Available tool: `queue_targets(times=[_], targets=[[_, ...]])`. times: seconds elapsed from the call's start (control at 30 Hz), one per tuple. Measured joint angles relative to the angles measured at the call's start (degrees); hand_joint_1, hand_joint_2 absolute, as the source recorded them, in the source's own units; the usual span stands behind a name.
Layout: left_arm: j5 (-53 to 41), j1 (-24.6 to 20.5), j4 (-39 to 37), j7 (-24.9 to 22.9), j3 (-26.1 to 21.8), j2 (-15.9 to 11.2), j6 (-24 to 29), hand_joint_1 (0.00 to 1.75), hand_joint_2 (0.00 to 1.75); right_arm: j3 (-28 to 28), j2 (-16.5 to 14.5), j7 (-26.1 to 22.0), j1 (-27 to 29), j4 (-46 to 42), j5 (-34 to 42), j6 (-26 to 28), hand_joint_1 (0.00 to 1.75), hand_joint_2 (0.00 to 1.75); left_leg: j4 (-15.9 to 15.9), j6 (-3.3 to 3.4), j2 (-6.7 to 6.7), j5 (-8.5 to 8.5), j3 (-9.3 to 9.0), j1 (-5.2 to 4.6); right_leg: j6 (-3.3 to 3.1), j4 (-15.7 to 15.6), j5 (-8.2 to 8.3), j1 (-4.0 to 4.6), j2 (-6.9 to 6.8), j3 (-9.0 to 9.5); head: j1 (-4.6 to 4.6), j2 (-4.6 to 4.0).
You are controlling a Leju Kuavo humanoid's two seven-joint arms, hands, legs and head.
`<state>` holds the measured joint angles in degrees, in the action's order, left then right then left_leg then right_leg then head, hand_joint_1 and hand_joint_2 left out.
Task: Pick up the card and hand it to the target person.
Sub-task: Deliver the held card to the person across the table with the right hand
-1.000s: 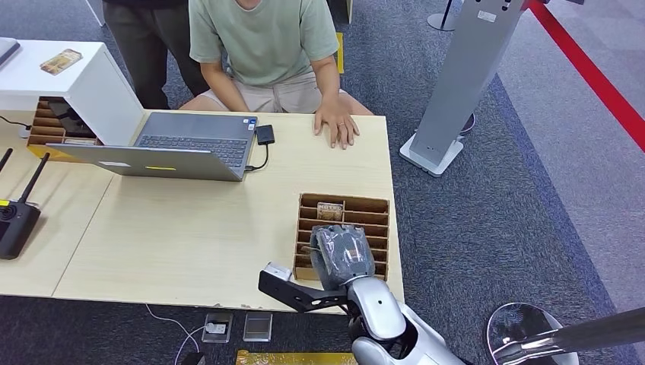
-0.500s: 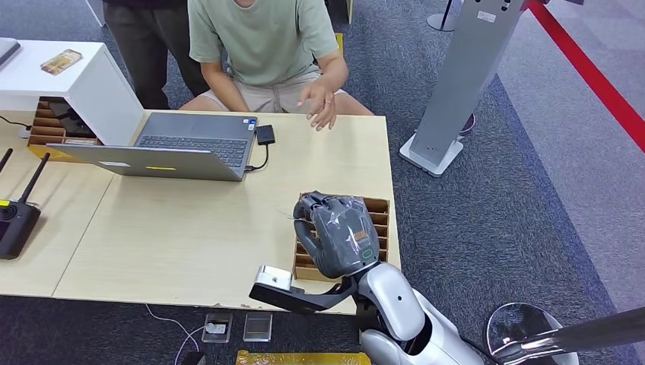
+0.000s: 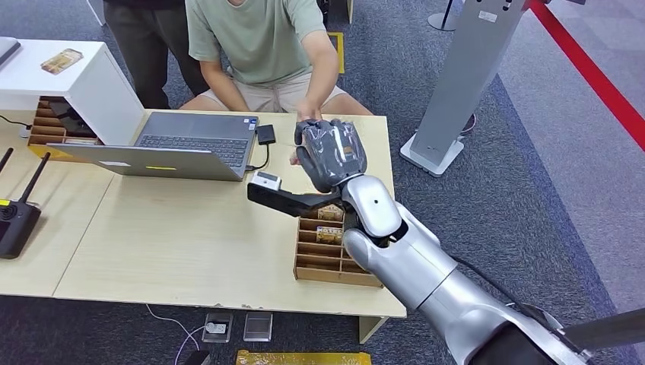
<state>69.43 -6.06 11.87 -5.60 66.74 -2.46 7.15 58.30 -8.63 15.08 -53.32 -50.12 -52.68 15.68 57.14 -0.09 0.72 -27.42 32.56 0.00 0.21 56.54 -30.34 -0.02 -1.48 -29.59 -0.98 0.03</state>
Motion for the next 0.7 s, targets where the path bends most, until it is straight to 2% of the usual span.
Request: queue_targets(times=[0.23,0.37,0.7], targets=[[0.05,0.03,0.00,-1.09,0.25,-0.01,0.04,0.00,0.00,0.02,-3.64,0.55,-4.63,12.93,0.35,-0.37,1.75,1.75,0.01,0.00,0.01,0.00,0.01,0.00,0.00,-0.02,0.00,0.00,0.01,-0.02,0.01,0.00],[0.27,0.05,0.00,-1.44,0.27,-0.01,-0.03,0.00,0.00,0.06,-5.53,0.37,-5.10,16.52,0.03,-0.32,0.00,1.75,0.00,0.00,0.03,0.00,0.00,0.00,0.00,-0.01,0.00,0.00,0.02,-0.04,-0.01,-0.01],[0.06,0.07,0.00,0.45,0.36,-0.01,-0.39,0.00,0.00,0.14,-7.38,0.27,-5.89,21.02,0.63,0.92,0.00,1.75,0.01,0.00,0.04,0.00,-0.01,0.00,0.00,-0.01,0.00,0.00,0.02,-0.03,0.01,-0.01]])
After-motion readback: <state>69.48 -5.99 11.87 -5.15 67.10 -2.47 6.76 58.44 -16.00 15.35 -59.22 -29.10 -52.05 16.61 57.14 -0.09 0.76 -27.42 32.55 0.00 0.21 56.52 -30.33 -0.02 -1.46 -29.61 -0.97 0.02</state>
